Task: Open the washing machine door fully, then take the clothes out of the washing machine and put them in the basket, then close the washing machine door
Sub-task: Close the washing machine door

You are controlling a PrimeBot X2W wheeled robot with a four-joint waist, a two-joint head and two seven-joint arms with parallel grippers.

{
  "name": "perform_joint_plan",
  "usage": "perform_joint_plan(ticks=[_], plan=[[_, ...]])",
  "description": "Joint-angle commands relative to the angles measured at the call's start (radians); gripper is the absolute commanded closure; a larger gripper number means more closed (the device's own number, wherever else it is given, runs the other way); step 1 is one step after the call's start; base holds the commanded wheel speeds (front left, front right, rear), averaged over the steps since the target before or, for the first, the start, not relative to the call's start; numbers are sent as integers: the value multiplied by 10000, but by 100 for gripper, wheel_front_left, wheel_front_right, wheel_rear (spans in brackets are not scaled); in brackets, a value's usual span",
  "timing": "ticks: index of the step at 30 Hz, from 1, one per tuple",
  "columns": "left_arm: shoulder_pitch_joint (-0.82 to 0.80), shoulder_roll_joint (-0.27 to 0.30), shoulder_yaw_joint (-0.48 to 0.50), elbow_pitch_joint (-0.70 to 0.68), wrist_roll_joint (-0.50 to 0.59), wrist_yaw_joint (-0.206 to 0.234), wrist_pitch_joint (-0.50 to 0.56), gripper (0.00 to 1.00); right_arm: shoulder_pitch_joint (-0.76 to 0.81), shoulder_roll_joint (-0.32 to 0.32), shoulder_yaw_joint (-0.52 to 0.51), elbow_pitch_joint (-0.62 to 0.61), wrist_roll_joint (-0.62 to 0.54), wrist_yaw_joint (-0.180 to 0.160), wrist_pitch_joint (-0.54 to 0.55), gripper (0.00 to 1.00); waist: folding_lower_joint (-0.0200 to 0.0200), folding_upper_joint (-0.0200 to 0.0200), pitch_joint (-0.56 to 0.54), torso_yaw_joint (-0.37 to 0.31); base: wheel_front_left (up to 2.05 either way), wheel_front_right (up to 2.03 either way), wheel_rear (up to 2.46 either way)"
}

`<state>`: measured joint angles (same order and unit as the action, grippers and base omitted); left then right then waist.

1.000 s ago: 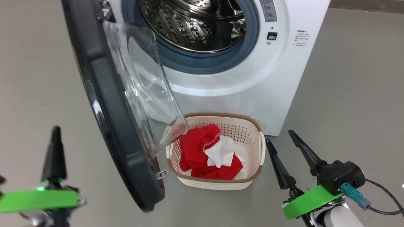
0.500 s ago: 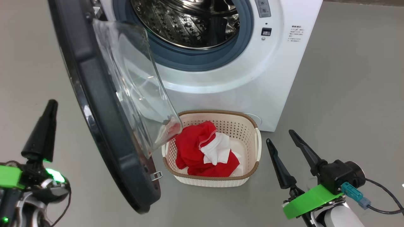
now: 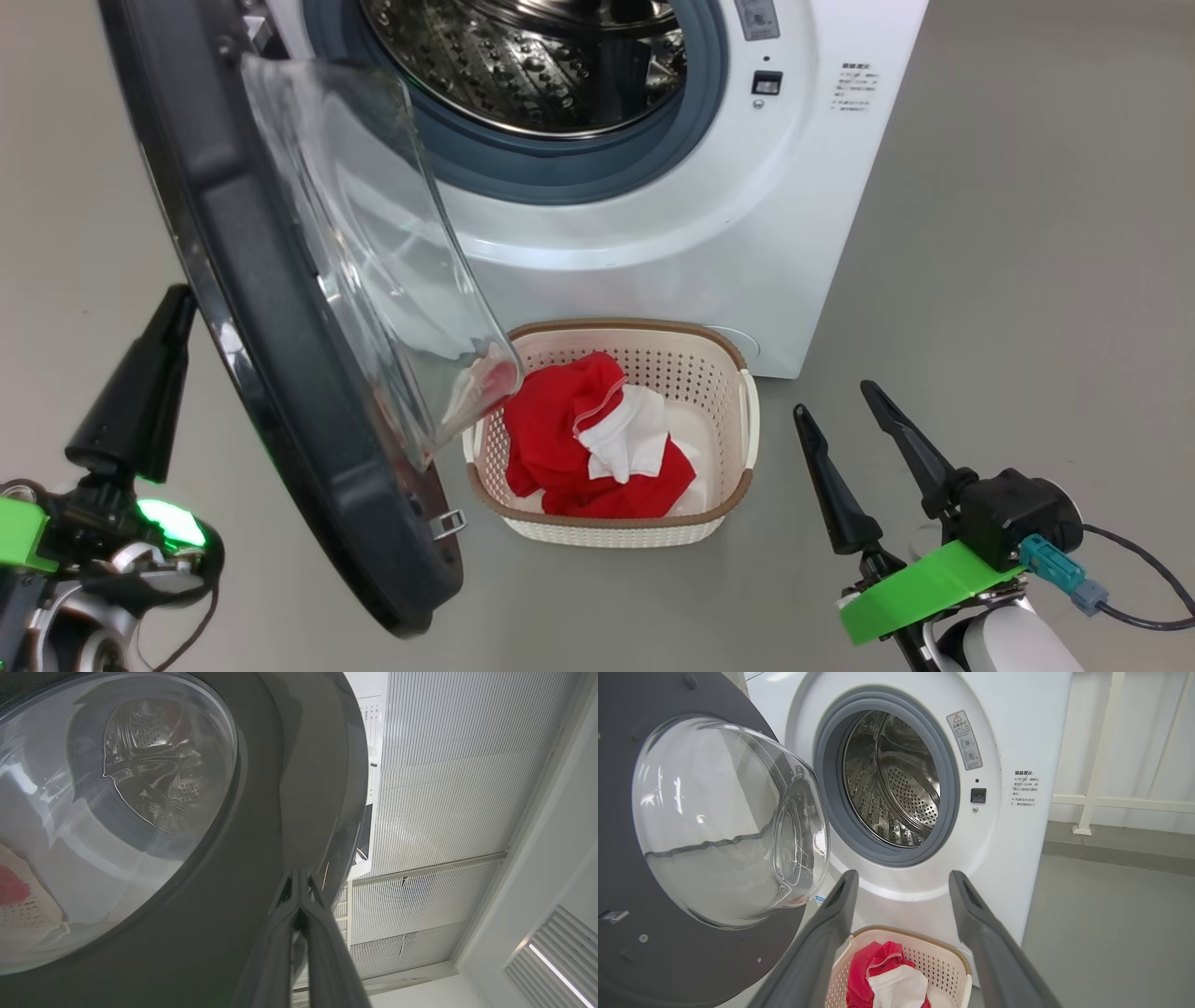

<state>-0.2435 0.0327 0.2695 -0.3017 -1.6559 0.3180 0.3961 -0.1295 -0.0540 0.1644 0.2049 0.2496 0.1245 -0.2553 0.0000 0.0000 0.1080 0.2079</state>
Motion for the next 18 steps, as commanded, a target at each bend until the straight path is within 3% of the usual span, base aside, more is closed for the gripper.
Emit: perform_joint_plan(ticks=[1,18], plan=[[9,238,238,-350,-61,70,81,100,-419,38,200,-242,94,62,-65,0,0,0,-11,-87,0,0,0],[146,188,-373,-462,-771,59,-79,100,-424,38,268,-260,117,62,-65,0,0,0,102,-838,0,0,0]])
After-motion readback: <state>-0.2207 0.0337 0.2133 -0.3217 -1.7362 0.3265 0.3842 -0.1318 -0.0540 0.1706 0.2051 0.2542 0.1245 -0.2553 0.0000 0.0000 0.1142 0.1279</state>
